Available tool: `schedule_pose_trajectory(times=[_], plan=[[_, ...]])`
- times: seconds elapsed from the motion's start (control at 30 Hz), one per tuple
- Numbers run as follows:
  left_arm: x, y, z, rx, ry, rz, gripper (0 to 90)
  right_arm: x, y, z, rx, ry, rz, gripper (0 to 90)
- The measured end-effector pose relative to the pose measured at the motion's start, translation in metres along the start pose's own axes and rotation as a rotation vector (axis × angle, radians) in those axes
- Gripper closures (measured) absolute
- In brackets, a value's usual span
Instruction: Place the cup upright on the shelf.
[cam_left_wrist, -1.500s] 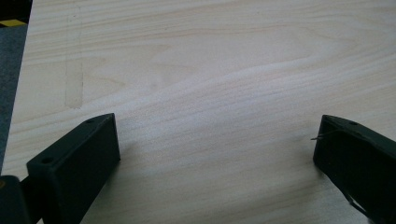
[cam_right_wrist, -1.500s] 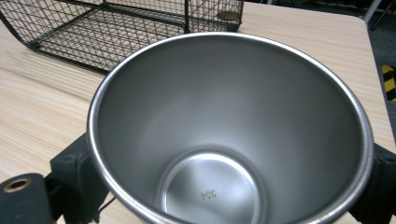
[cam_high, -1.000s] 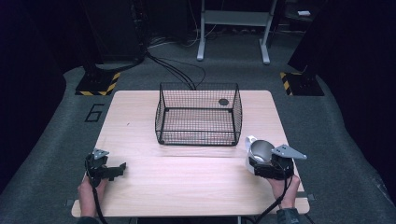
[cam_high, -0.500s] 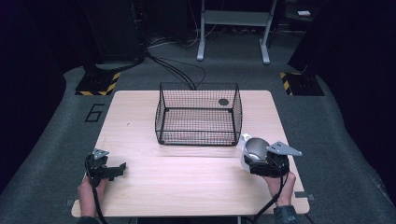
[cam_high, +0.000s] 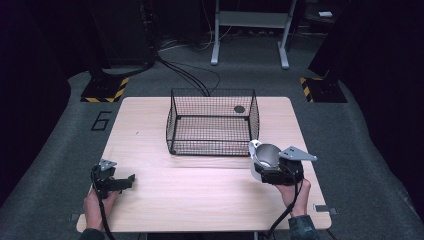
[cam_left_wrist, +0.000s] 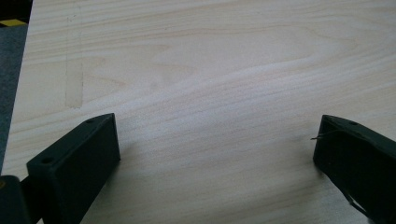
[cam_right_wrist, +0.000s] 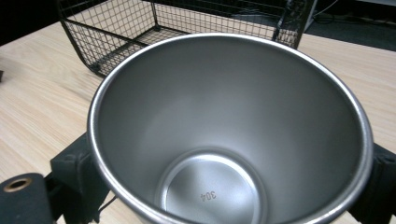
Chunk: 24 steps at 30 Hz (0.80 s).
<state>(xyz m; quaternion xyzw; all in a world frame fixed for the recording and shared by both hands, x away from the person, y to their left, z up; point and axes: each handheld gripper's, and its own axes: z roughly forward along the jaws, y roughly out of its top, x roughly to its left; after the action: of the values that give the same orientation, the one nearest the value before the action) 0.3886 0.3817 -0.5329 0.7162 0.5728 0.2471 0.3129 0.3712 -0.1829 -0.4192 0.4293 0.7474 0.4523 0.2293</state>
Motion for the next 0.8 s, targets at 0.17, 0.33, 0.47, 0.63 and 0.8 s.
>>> schedule_pose_trajectory(times=[0.17,0.33,0.47,0.63,0.8], plan=[[0.002,0.001,-0.001,0.021,-0.008,0.027,0.2,0.003,0.01,0.002,-0.006,0.017,-0.005,7.3],[0.003,0.001,0.0,0.017,-0.016,0.018,0.0,0.008,0.023,0.005,-0.013,0.044,-0.009,7.3],[0.003,0.002,0.001,0.02,-0.011,0.031,0.1,0.011,0.034,0.008,-0.022,0.062,-0.015,7.3],[0.002,0.003,0.002,0.008,-0.01,0.014,0.1,0.015,0.049,0.014,-0.031,0.083,-0.021,7.3],[0.002,0.003,0.002,0.016,-0.012,0.011,0.1,0.017,0.064,0.023,-0.031,0.095,-0.026,7.3]])
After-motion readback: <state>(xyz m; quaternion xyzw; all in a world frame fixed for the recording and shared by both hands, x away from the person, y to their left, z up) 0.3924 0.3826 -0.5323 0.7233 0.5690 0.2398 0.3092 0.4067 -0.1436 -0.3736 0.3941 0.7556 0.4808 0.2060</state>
